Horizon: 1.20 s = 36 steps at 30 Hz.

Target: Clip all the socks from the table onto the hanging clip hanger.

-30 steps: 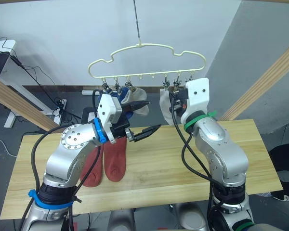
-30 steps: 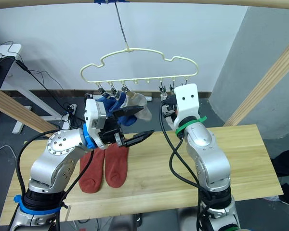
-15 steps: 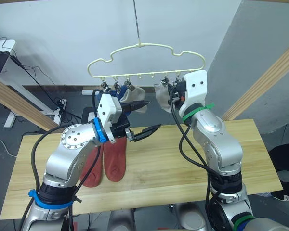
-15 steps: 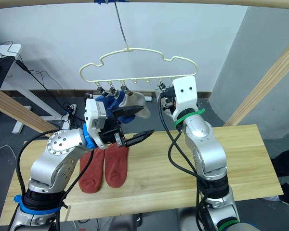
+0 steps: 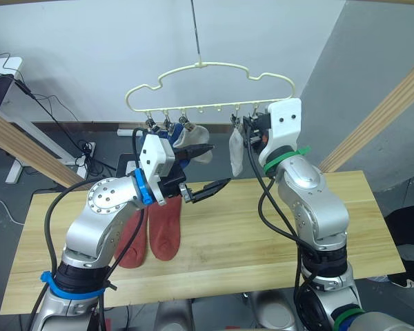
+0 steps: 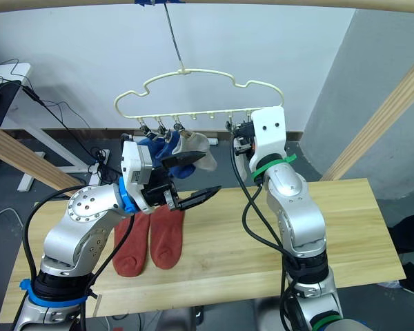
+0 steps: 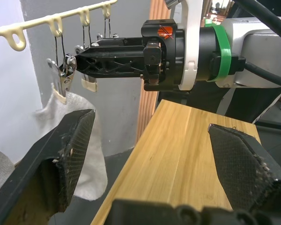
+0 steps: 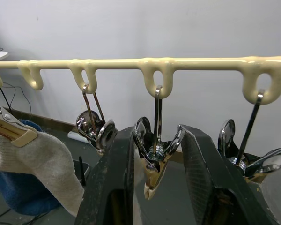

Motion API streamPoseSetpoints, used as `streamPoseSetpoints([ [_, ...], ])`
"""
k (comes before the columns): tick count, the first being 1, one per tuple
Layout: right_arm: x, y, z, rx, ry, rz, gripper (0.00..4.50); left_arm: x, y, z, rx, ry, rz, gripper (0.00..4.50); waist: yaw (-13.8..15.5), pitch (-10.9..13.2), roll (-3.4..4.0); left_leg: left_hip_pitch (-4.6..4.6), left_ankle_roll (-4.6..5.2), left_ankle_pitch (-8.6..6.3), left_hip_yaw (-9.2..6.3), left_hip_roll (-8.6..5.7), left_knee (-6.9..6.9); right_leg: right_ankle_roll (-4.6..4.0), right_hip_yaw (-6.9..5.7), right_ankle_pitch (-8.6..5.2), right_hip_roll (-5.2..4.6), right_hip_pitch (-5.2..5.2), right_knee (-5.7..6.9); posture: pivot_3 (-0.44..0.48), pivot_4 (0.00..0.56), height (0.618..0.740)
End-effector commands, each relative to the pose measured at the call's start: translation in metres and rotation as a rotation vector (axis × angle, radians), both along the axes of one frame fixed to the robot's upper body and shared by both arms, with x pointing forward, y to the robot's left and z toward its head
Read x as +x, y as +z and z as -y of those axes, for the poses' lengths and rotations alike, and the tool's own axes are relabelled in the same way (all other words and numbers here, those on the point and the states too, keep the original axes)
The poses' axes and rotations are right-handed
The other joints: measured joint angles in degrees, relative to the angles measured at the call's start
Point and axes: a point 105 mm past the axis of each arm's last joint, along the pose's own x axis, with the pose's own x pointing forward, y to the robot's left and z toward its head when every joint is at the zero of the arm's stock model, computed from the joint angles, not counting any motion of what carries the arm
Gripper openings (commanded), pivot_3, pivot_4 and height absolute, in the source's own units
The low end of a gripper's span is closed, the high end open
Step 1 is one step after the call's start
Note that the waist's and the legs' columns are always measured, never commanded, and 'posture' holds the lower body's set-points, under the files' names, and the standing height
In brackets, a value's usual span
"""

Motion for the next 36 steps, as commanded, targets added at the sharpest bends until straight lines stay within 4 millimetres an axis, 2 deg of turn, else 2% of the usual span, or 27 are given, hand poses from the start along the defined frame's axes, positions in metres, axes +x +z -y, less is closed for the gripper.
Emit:
streamPoseSetpoints([
  [1, -0.0049, 0.0157, 0.0004, 0.031, 0.001, 0.05, 1.5, -0.0048, 0.006, 0.0034, 0.001, -0.022, 0.033, 4.29, 0.0, 0.0, 0.0, 0.0, 0.0, 0.0, 0.0, 0.0, 0.0, 0.0, 0.0, 0.0, 0.0, 0.0, 0.0, -0.214, 0.284, 0.74],
  [13, -0.0094, 0.0132, 0.0024, 0.145, -0.039, -0.007, 1.5, -0.0054, 0.0052, 0.0045, 0.0, -0.03, 0.028, 4.29, 0.0, 0.0, 0.0, 0.0, 0.0, 0.0, 0.0, 0.0, 0.0, 0.0, 0.0, 0.0, 0.0, 0.0, 0.0, -0.221, 0.28, 0.74],
  [36, -0.0146, 0.0212, -0.0031, 0.219, -0.044, -0.003, 1.5, -0.0061, 0.0048, 0.006, 0.0, -0.041, 0.019, 4.29, -0.1, 0.0, 0.0, 0.0, 0.0, 0.0, 0.0, 0.0, -0.02, 0.0, 0.0, 0.0, 0.0, -0.01, -0.01, -0.222, 0.284, 0.74],
])
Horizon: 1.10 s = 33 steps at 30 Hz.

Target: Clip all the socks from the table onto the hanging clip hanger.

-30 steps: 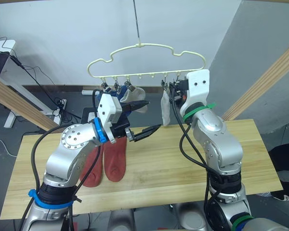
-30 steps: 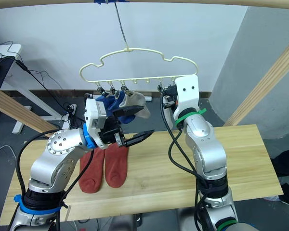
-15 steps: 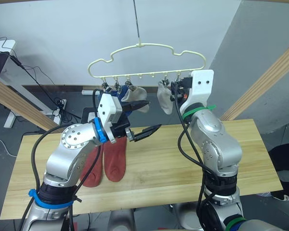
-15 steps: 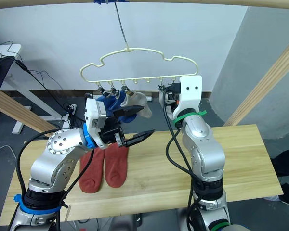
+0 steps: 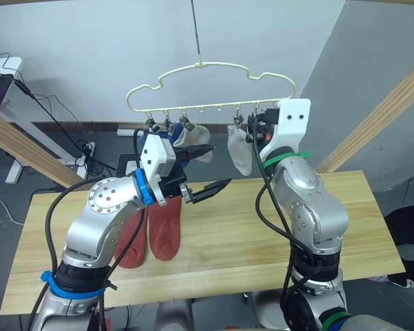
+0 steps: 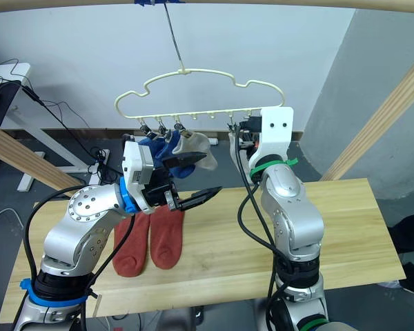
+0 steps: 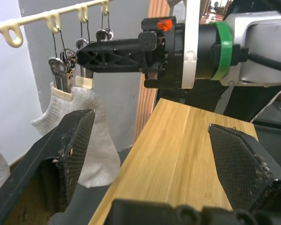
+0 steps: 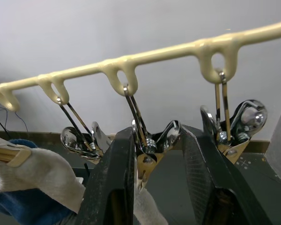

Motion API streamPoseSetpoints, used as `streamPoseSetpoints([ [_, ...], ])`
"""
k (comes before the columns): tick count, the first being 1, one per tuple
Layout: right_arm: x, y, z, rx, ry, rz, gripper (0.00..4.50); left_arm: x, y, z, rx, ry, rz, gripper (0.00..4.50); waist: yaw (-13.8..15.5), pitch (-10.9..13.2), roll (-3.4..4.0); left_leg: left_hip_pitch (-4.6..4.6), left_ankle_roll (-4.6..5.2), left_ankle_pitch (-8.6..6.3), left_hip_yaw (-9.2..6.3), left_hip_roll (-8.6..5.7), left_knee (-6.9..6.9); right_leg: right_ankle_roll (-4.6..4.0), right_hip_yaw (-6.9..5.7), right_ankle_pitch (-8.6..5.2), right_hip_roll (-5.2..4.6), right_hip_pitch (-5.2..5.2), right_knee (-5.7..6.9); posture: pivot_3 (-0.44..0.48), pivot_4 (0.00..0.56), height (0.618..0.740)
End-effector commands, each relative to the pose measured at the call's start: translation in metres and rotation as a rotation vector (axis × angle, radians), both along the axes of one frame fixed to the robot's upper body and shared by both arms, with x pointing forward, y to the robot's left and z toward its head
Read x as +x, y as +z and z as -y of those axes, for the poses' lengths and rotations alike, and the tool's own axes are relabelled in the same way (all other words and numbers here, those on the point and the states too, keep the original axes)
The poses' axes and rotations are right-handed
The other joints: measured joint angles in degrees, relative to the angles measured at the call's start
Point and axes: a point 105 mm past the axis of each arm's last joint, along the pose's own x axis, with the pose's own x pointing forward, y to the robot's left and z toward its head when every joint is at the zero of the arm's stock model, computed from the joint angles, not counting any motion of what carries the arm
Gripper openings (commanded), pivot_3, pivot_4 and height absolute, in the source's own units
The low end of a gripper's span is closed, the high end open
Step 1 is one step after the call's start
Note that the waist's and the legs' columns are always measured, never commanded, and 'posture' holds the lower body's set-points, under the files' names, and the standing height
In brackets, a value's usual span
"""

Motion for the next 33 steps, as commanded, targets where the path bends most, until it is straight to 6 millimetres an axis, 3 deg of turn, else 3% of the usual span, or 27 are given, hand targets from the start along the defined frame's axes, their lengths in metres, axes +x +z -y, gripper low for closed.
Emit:
streamPoseSetpoints([
  [1, -0.0099, 0.0191, -0.0048, 0.052, 0.02, 0.071, 1.5, -0.0058, 0.0059, 0.005, -0.005, -0.036, 0.029, 4.29, 0.0, 0.0, 0.0, 0.0, 0.0, 0.0, 0.0, 0.0, 0.0, 0.0, 0.0, 0.0, 0.0, 0.0, 0.0, -0.227, 0.284, 0.74],
  [33, -0.0134, 0.0232, -0.0066, 0.156, 0.037, 0.071, 1.5, -0.0067, 0.0032, 0.0052, 0.004, -0.042, 0.02, 4.29, 0.0, 0.0, 0.0, 0.0, 0.0, 0.0, 0.0, 0.0, -0.01, 0.0, 0.01, 0.0, 0.0, 0.0, -0.01, -0.227, 0.286, 0.74],
])
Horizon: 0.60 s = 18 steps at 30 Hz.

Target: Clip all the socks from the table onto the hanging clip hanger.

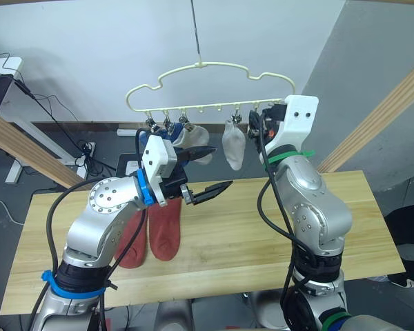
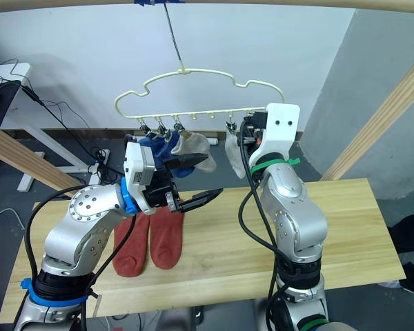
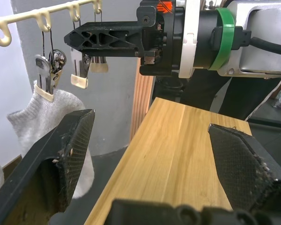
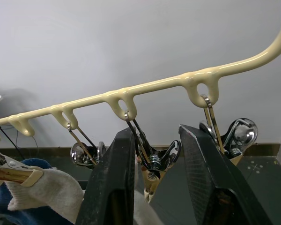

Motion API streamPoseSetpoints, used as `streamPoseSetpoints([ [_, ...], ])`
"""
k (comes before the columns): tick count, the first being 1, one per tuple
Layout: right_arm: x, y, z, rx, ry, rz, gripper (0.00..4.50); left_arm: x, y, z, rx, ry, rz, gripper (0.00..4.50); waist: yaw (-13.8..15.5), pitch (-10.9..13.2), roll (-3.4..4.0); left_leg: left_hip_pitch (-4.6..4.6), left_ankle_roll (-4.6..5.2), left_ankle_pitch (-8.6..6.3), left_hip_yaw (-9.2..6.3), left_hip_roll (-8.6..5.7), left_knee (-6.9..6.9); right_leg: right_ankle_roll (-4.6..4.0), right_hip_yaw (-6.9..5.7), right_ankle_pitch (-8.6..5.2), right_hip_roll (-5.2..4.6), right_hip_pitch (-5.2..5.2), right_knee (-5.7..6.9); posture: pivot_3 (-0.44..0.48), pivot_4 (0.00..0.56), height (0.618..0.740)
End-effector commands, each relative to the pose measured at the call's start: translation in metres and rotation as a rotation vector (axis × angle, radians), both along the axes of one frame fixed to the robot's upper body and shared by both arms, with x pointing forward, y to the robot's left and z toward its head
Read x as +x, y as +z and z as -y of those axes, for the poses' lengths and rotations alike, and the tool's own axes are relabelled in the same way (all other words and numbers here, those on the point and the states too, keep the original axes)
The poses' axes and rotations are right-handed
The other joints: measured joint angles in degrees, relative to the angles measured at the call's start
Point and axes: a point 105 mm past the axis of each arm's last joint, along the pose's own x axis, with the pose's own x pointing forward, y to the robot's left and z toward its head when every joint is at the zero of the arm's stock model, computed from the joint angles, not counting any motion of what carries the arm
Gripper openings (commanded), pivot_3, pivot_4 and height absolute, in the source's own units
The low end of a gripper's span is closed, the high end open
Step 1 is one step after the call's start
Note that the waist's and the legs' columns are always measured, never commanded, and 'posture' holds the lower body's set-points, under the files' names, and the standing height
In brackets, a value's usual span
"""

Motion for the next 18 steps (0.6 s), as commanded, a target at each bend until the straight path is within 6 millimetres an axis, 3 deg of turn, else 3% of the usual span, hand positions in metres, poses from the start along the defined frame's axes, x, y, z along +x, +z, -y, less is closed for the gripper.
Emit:
streamPoseSetpoints([
  [1, -0.0097, 0.0156, -0.0072, 0.072, 0.028, 0.053, 1.5, -0.005, 0.004, 0.0031, -0.002, -0.021, 0.024, 4.29, 0.0, 0.0, 0.0, 0.0, 0.0, 0.0, 0.0, 0.0, 0.0, 0.0, 0.0, 0.0, 0.0, 0.0, 0.0, -0.227, 0.286, 0.74],
  [18, -0.0076, 0.0124, -0.0062, 0.065, 0.008, 0.028, 1.5, -0.004, 0.0039, 0.0026, 0.001, -0.017, 0.023, 4.29, 0.0, 0.0, 0.0, 0.0, 0.0, 0.0, 0.0, 0.0, 0.0, 0.0, 0.0, 0.0, 0.0, 0.0, 0.0, -0.227, 0.286, 0.74],
])
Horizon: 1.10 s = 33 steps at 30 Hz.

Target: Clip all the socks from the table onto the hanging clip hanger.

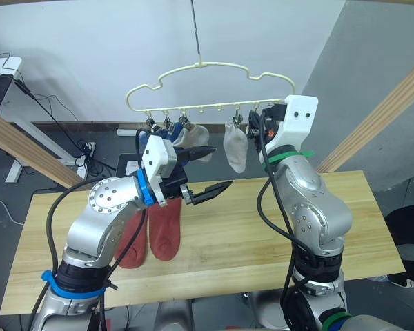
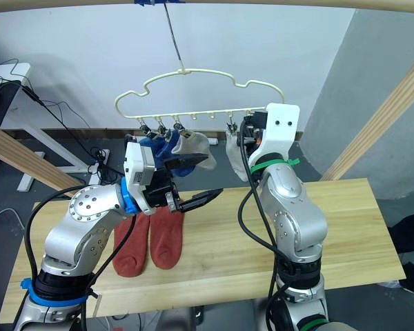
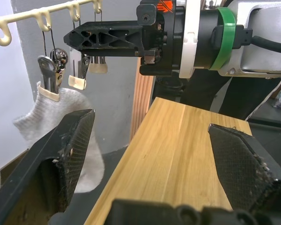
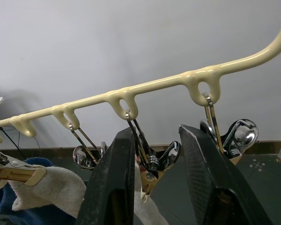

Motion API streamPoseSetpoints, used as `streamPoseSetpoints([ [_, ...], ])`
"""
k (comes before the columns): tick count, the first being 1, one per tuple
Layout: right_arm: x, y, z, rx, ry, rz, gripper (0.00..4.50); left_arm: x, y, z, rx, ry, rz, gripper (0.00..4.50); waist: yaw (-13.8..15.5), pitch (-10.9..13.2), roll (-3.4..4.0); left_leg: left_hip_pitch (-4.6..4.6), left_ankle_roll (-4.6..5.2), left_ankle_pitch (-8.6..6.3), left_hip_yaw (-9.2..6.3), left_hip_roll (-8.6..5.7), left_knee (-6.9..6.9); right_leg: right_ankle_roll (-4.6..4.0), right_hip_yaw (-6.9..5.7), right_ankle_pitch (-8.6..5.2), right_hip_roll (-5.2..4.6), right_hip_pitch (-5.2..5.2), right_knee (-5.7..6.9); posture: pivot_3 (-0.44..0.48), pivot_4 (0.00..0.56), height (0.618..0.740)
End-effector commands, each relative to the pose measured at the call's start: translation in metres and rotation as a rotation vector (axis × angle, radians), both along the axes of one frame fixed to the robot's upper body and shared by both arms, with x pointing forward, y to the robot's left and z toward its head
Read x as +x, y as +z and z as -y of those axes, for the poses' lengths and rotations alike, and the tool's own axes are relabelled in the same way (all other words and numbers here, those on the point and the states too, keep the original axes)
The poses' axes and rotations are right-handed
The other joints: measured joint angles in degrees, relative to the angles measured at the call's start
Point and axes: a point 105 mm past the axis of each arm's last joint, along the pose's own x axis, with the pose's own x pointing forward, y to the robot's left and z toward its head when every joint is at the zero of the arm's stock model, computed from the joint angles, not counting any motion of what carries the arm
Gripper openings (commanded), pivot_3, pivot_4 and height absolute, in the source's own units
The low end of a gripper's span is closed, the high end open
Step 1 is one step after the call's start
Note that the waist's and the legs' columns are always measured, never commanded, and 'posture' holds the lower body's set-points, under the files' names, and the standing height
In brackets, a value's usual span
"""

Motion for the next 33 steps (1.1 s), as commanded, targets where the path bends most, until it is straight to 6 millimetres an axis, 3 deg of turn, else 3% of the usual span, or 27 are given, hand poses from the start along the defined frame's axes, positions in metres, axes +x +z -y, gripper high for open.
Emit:
streamPoseSetpoints([
  [1, -0.0081, 0.0138, -0.0071, 0.063, 0.022, 0.039, 1.5, -0.004, 0.0041, 0.0025, 0.0, -0.017, 0.023, 4.29, 0.0, 0.0, 0.0, 0.0, 0.0, 0.0, 0.0, 0.0, 0.0, 0.0, 0.0, 0.0, 0.0, 0.0, 0.0, -0.227, 0.286, 0.74],
  [25, -0.0097, 0.0174, -0.0088, 0.104, 0.017, 0.045, 1.5, -0.0047, 0.0021, 0.0019, 0.002, -0.02, 0.018, 4.29, 0.0, 0.0, 0.0, 0.0, 0.0, 0.0, 0.0, 0.0, -0.02, 0.0, 0.0, 0.0, 0.0, -0.01, -0.01, -0.224, 0.284, 0.74],
  [31, -0.0097, 0.018, -0.0086, 0.102, 0.019, 0.052, 0.18, -0.0035, -0.0002, -0.0005, 0.001, -0.005, 0.02, 4.29, 0.0, 0.0, 0.0, 0.0, 0.0, 0.0, 0.0, 0.0, -0.02, 0.0, 0.0, 0.0, 0.0, -0.01, -0.01, -0.224, 0.284, 0.74],
  [33, -0.0096, 0.0179, -0.0085, 0.101, 0.019, 0.053, 0.16, -0.003, -0.0014, -0.0014, 0.002, 0.003, 0.021, 4.29, 0.0, 0.0, 0.0, 0.0, 0.0, 0.0, 0.0, 0.0, -0.02, 0.0, 0.0, 0.0, 0.0, -0.01, -0.01, -0.224, 0.284, 0.74],
])
